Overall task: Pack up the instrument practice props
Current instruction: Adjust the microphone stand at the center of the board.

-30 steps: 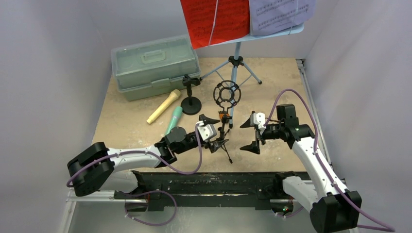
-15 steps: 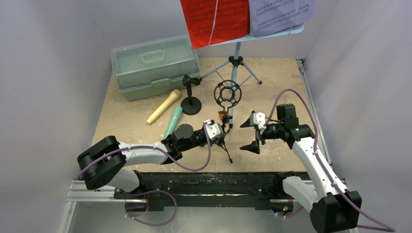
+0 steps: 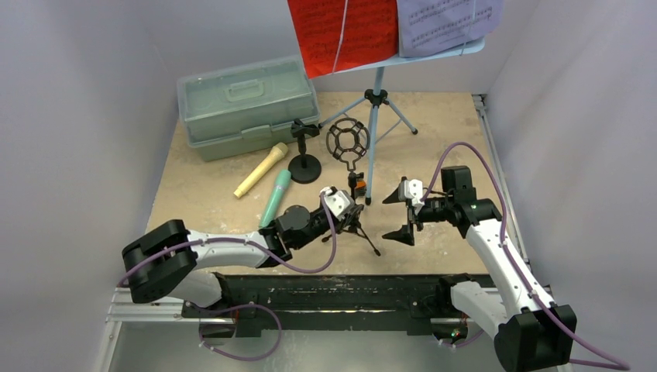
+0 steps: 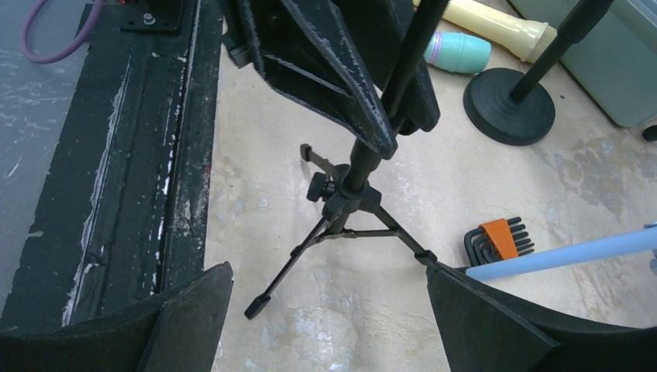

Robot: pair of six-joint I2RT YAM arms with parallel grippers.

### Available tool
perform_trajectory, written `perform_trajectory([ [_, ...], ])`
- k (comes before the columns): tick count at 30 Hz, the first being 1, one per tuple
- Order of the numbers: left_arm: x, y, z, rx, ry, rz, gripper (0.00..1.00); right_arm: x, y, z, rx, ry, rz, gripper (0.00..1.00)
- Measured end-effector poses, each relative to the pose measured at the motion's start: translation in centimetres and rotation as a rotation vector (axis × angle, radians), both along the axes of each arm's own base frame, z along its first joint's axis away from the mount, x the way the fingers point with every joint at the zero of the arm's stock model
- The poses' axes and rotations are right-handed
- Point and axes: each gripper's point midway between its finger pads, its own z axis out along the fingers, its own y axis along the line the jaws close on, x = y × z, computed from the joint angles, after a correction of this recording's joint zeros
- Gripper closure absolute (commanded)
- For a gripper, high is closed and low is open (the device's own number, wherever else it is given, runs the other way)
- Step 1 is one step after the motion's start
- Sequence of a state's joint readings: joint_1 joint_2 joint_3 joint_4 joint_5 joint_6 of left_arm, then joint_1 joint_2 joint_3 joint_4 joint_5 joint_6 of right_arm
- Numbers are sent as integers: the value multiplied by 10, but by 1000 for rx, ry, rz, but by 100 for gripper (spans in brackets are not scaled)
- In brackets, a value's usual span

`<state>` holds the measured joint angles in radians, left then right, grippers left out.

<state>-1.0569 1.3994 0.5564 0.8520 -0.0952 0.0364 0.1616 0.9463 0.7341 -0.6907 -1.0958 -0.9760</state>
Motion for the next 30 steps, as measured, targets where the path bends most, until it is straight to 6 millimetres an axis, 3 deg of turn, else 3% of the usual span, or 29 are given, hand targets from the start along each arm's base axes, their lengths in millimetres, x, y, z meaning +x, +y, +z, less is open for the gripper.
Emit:
perform_trajectory([
  [7,-16,-7,13,-54,-16,209,100,1,0,1,5,5,-8,1],
  [12,-9,-17,13,-70,-69,436,100,3,1,1,7,9,-15,1],
  [19,7,-10,-3,3,-125,653,100,6,1,2,11,6,-26,1],
  [24,10,-11,-2,5,-121,689,61,8,1,2,11,3,-33,1],
  [30,9,-19,-7,6,-90,663,43,9,1,2,10,5,-38,1],
])
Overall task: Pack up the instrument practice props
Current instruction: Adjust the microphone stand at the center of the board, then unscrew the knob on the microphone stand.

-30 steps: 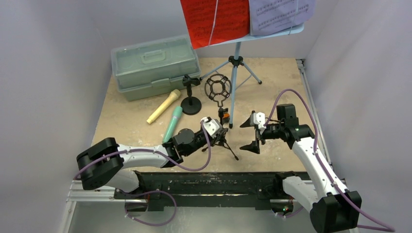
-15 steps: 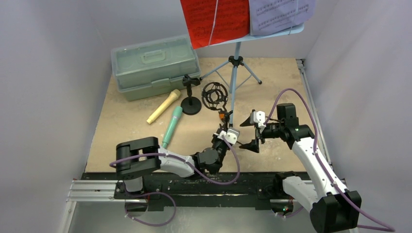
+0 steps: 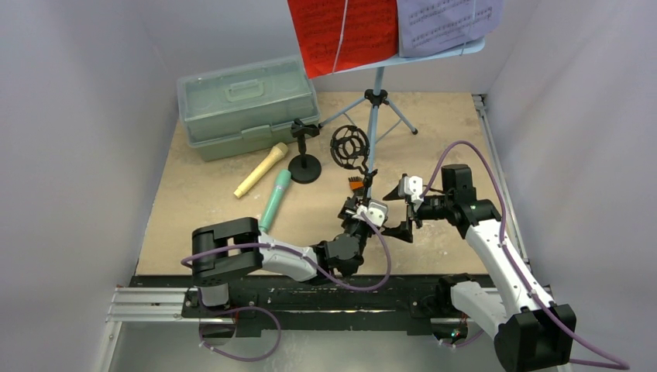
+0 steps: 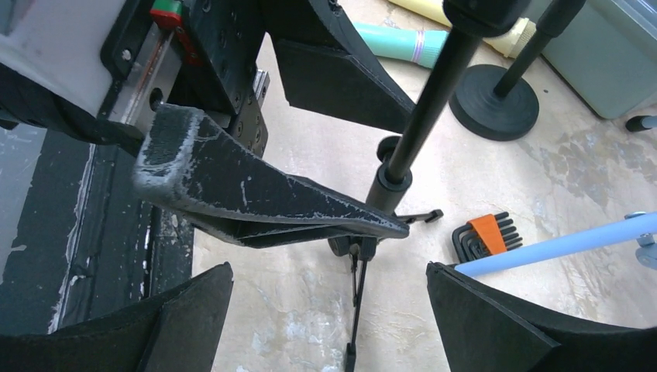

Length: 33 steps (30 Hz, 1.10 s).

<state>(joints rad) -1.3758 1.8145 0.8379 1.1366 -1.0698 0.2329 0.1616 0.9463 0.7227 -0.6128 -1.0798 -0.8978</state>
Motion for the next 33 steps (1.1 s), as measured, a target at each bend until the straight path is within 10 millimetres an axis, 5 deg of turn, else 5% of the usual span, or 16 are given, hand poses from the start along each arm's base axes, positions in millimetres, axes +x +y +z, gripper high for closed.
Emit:
perform_trajectory([
  [7,-10,-4,8,-2,55,-96,30,1,-1,-2,-11,-1,-9,1],
  [17,-54,30,47,-46,145,-406,14,1,-1,-2,-11,-1,-9,1],
  [21,-53,43,36,-47,192,-530,14,1,-1,-2,-11,0,-9,1],
  [27,-38,68,-7,-77,334,-629,15,2,-1,-3,-10,0,-9,1],
  [33,-26,68,-4,-194,400,-727,15,6,0,-1,1,-4,-20,1],
])
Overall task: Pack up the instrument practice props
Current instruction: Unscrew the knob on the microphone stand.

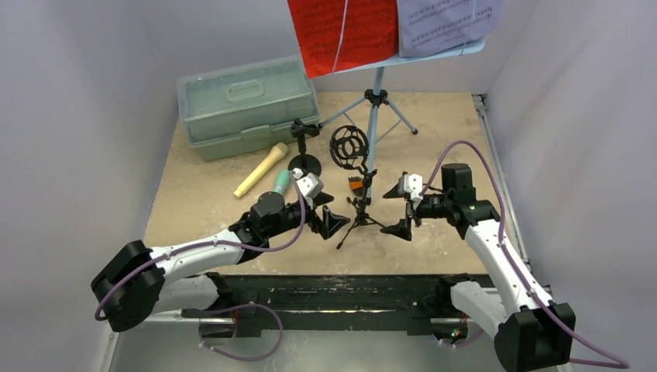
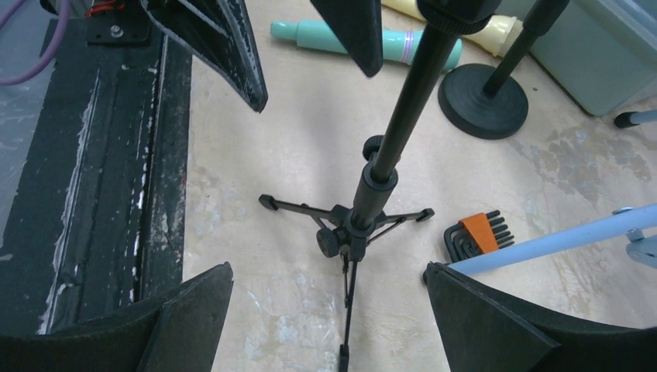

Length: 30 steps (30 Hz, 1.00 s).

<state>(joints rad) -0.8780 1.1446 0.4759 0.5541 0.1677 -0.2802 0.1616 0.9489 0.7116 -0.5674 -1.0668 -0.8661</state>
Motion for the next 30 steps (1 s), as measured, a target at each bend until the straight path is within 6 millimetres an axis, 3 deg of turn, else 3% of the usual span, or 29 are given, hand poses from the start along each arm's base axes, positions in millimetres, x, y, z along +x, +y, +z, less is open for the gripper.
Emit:
perform_trajectory([
  [6,6,-6,-17,-4,28,-98,17,7,3,2,31,7,-28,1],
  [11,5,-15,-30,55,-96,-215,22,11,4,5,43,5,-36,1],
  [20,38,-53,-9,71,-251,-336,32,11,5,5,45,3,-32,1],
  [26,36,-65,-30,79,-194,-412,60,11,5,4,42,-2,-28,1],
  [30,32,-67,-37,68,-141,-433,86,11,4,4,41,-5,-27,1],
])
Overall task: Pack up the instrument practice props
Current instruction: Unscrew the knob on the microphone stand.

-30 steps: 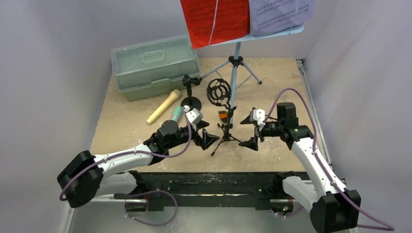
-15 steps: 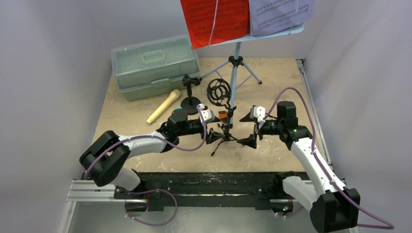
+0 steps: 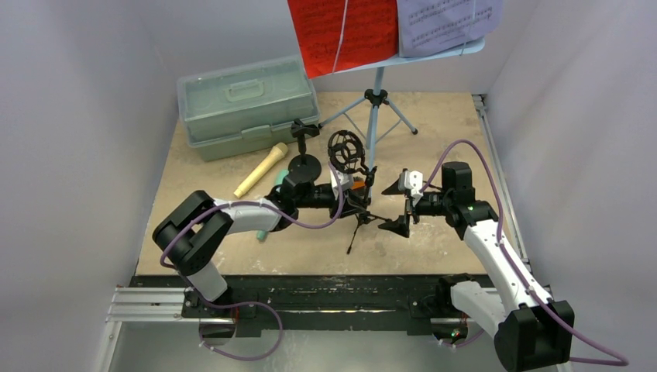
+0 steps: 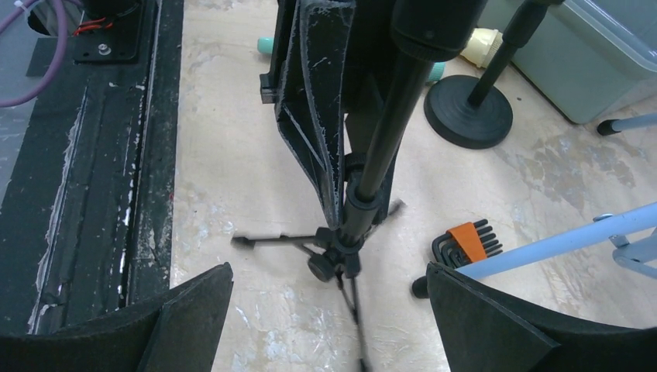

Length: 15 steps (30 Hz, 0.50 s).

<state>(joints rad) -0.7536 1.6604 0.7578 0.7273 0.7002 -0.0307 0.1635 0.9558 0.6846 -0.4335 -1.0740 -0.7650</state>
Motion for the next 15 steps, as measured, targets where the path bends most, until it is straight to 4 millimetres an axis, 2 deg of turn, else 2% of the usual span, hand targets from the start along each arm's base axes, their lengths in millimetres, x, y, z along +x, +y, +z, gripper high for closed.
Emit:
perform_trajectory([
  [3,-2,0,1,-11,28,4,100,0,0,0,-1,-2,1,1],
  [10,-11,12,1,-19,49,85,100,1,0,-2,-2,3,3,1],
  [15,-29,6,5,-19,37,124,99,0,1,-3,3,15,10,1],
])
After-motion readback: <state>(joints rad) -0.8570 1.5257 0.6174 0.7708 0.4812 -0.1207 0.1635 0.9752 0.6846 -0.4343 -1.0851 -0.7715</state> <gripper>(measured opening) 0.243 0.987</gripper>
